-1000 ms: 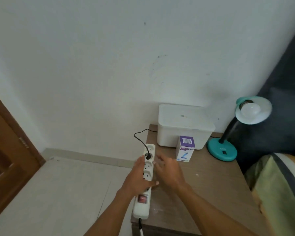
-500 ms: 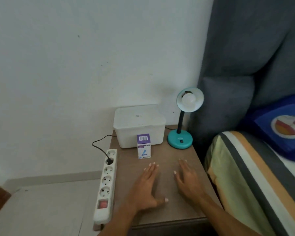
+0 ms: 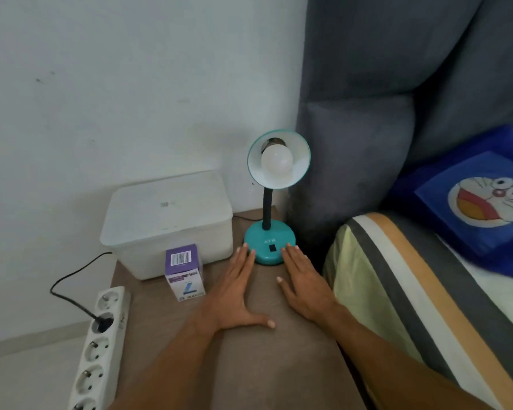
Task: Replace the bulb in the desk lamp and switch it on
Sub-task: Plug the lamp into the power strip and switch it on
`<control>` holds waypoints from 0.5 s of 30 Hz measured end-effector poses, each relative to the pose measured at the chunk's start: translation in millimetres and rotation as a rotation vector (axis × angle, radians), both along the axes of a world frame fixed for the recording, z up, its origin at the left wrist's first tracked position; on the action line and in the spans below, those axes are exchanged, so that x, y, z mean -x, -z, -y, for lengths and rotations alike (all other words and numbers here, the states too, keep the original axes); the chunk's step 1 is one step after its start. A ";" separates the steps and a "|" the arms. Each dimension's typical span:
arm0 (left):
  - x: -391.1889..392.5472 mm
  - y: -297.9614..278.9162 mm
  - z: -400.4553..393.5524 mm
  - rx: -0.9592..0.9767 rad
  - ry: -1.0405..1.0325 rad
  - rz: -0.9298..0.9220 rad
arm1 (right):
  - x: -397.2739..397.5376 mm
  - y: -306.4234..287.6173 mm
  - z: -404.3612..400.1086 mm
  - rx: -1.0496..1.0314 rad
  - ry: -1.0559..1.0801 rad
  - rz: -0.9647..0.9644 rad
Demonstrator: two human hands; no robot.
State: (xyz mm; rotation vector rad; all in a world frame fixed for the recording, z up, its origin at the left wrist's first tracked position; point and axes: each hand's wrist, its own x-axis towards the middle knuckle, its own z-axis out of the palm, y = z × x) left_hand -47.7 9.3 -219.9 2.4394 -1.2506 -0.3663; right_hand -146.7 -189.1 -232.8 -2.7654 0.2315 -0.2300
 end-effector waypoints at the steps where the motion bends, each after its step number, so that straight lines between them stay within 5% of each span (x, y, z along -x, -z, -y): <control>1: -5.8 1.2 4.3 0.001 0.008 0.000 | -6.3 1.4 3.0 0.013 -0.016 0.017; 15: -11.5 17.9 19.9 -0.033 0.020 0.091 | -26.2 20.2 6.7 0.067 -0.106 0.123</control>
